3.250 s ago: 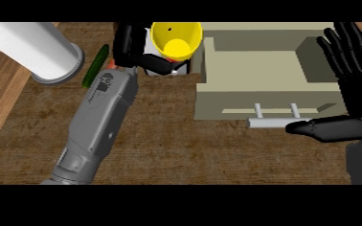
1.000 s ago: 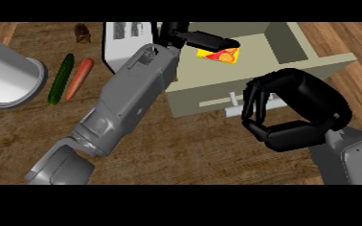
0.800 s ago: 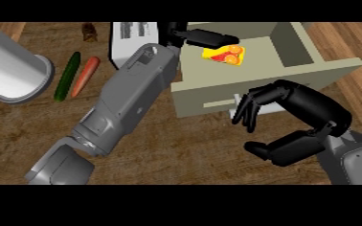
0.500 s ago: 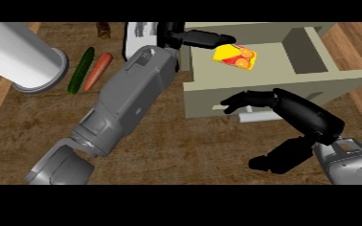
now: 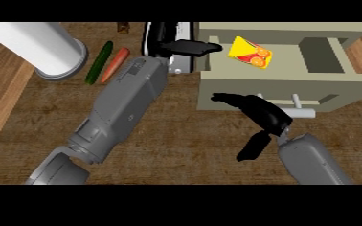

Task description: Pick up the cup, place it into the drawer and close the drawer

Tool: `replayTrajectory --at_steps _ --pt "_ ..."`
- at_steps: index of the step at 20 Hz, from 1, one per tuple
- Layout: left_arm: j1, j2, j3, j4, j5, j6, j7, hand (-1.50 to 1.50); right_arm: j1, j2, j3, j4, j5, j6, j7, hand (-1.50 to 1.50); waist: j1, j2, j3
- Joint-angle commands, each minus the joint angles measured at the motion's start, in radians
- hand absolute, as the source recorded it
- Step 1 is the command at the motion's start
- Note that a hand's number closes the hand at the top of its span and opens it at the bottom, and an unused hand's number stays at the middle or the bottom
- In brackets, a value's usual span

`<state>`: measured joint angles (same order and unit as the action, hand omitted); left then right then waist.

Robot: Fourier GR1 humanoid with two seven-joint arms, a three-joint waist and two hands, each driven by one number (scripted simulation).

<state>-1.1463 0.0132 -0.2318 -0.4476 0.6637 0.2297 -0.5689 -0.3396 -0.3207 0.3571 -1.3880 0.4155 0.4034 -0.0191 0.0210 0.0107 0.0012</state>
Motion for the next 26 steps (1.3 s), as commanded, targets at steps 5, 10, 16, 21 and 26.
replayTrajectory --at_steps 5,10,16,21,26 --pt "0.123 0.108 0.009 -0.121 0.008 -0.080 0.026 -1.50 -0.190 0.047 -0.034 0.513 0.134 -0.144 -0.194 1.50 0.060 -0.003 0.001" --pt "0.172 0.114 -0.001 -0.179 0.013 -0.112 0.041 -1.50 -0.340 0.020 -0.162 0.698 0.082 -0.197 -0.347 1.50 0.099 0.009 0.003" --pt "0.221 0.174 0.008 -0.225 0.028 -0.161 0.073 -1.50 -0.494 -0.040 -0.283 0.848 0.042 -0.253 -0.396 1.50 0.129 0.023 0.004" --pt "0.262 0.185 -0.012 -0.266 0.016 -0.165 0.081 -1.50 -0.572 -0.085 -0.352 0.901 0.003 -0.259 -0.349 1.50 0.157 0.025 0.004" --pt "0.280 0.194 -0.014 -0.282 0.024 -0.207 0.084 -1.50 -0.605 -0.114 -0.366 0.886 -0.020 -0.222 -0.331 1.50 0.174 0.036 0.003"
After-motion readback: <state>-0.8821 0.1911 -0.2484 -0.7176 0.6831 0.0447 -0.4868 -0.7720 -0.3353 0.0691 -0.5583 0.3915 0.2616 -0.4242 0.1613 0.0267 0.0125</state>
